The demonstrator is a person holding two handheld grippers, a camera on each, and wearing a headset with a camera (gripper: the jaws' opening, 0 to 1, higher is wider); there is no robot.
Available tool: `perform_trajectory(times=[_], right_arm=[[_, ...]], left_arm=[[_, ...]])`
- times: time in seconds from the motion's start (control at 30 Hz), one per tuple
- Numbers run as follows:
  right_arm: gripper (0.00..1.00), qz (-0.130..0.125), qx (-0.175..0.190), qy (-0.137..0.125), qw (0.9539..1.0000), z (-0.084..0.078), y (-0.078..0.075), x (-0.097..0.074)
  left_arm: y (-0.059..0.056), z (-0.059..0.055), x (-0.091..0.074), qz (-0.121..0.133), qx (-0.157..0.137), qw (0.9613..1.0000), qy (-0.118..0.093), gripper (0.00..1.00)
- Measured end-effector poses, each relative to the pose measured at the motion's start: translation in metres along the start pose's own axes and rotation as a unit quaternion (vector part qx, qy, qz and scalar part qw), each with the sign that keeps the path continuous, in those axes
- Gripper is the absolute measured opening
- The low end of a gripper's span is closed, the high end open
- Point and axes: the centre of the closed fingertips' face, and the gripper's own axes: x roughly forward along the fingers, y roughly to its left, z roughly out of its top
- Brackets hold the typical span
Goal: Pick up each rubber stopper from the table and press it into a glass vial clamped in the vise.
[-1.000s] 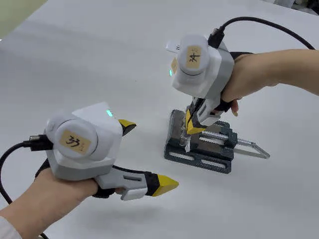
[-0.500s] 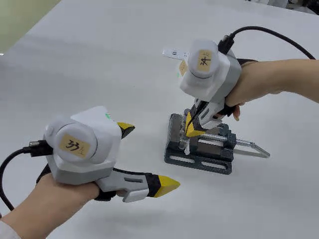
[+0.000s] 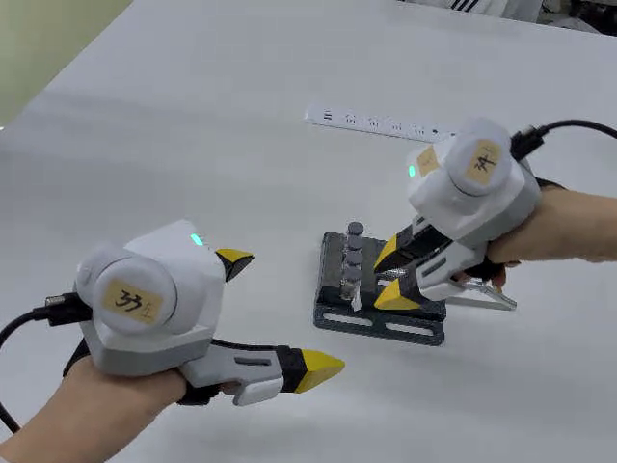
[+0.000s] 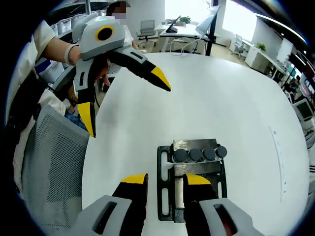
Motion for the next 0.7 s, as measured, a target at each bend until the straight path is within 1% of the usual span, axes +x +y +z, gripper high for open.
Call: perform_trajectory(times=[0.07,0.1,0.17,0.27,0.33,0.37,0.4,0.43,0.5,0.53,0.57,0.6,0.67,0.7], right_arm=[[0.28,-0.012,0.011,-0.025,0.9995,-0.004,0.005,-0.005],[0.31,-0.024,0.024,-0.033,0.9989,-0.009,0.007,-0.007],[0.35,-0.033,0.035,-0.045,0.9978,-0.015,0.011,-0.011],[0.4,-0.053,0.061,-0.071,0.9942,-0.026,0.018,-0.019],[0.44,-0.067,0.074,-0.079,0.9919,-0.032,0.019,-0.022],[0.45,-0.072,0.084,-0.088,0.9899,-0.035,0.022,-0.025],[0.47,-0.077,0.09,-0.093,0.9886,-0.038,0.024,-0.026],[0.48,-0.086,0.101,-0.099,0.9862,-0.042,0.026,-0.029],[0.5,-0.094,0.112,-0.106,0.9835,-0.048,0.03,-0.032],[0.51,-0.1,0.12,-0.113,0.9812,-0.051,0.032,-0.035],[0.52,-0.105,0.126,-0.117,0.9795,-0.054,0.034,-0.037],[0.53,-0.113,0.136,-0.123,0.9765,-0.058,0.036,-0.04],[0.55,-0.12,0.147,-0.128,0.9734,-0.065,0.038,-0.045],[0.56,-0.131,0.156,-0.14,0.9689,-0.068,0.038,-0.049]], left_arm=[[0.001,0.0,-0.002,0.002,0.001,1.0,-0.001,0.87],[0.002,-0.001,-0.003,0.003,0.0,1.0,-0.002,0.87],[0.003,-0.003,-0.004,0.005,0.001,1.0,0.0,0.88],[0.006,-0.005,-0.007,0.008,0.0,1.0,0.0,0.88],[0.006,-0.006,-0.008,0.009,-0.002,1.0,0.0,0.88],[0.006,-0.007,-0.009,0.01,-0.001,0.9999,-0.001,0.88],[0.006,-0.007,-0.009,0.011,-0.001,0.9999,0.0,0.88],[0.007,-0.008,-0.01,0.012,-0.002,0.9999,0.001,0.88],[0.009,-0.01,-0.011,0.013,-0.001,0.9999,0.001,0.88],[0.01,-0.01,-0.012,0.012,-0.002,0.9999,0.0,0.88],[0.009,-0.009,-0.012,0.01,-0.004,0.9999,-0.004,0.89],[0.005,-0.006,-0.013,0.001,-0.011,0.9998,-0.014,0.89],[0.004,-0.005,-0.014,0.005,-0.009,0.9999,-0.013,0.89],[0.005,-0.005,-0.014,0.005,-0.006,0.9999,-0.013,0.9]])
